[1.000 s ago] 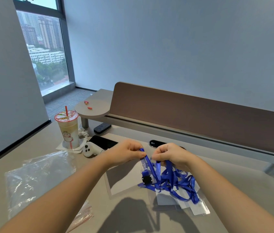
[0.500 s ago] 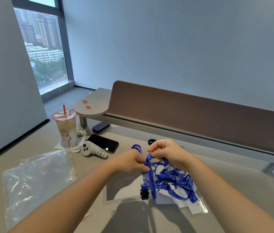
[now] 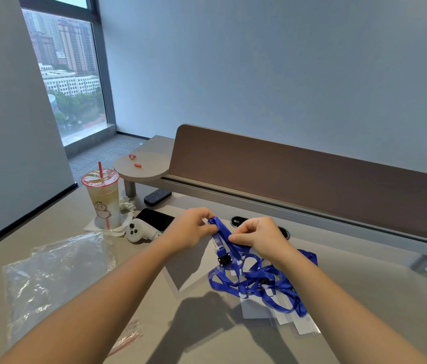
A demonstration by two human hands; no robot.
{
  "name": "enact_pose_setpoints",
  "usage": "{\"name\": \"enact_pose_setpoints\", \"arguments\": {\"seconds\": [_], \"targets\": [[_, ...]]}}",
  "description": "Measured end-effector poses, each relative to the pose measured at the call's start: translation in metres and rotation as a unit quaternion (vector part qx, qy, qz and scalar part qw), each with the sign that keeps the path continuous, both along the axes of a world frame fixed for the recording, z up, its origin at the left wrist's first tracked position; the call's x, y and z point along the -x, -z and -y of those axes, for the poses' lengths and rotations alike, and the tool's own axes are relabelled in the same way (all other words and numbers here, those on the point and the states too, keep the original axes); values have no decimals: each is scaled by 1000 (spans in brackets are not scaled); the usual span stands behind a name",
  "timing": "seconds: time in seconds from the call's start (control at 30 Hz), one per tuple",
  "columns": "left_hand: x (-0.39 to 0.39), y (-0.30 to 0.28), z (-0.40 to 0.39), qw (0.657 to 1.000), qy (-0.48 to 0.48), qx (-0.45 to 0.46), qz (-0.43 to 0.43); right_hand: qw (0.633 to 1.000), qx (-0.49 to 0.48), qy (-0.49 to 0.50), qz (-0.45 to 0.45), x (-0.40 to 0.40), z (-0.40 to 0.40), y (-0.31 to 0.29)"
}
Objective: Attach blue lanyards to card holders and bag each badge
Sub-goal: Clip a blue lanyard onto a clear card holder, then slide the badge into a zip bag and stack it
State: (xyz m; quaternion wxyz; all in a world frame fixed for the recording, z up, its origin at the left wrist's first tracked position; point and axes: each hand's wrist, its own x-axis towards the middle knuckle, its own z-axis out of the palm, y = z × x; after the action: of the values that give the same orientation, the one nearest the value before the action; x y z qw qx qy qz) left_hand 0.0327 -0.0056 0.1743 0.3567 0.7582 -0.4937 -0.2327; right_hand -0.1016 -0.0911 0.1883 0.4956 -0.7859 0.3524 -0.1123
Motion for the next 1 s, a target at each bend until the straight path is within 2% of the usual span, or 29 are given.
{"name": "enact_pose_setpoints", "arguments": {"seconds": [0.3,0.47,0.57,0.63,0.8,0.9,1.0], "targets": [[-2,-7,-3,999,11,50,-12,998,51,-11,21,-3,-5,4],[-5,2,-6,997,37,58,-16,996,-24,-89,14,-5,-5,16],[-8,15,-8,998,38,49,-19,993,-58,-102,10,-7,-9,30],[-9,25,-6,998,44,34,-31,993,-65,-94,11,-9,-12,44],[-8,54,-2,995,80,-9,-61,999,-2,-15,33,-9,-15,92],[-13,82,-8,997,45,-26,-65,997,30,29,61,-7,-15,123],[-23,117,-26,1000,-7,-12,-28,993,63,45,91,-7,-21,154]]}}
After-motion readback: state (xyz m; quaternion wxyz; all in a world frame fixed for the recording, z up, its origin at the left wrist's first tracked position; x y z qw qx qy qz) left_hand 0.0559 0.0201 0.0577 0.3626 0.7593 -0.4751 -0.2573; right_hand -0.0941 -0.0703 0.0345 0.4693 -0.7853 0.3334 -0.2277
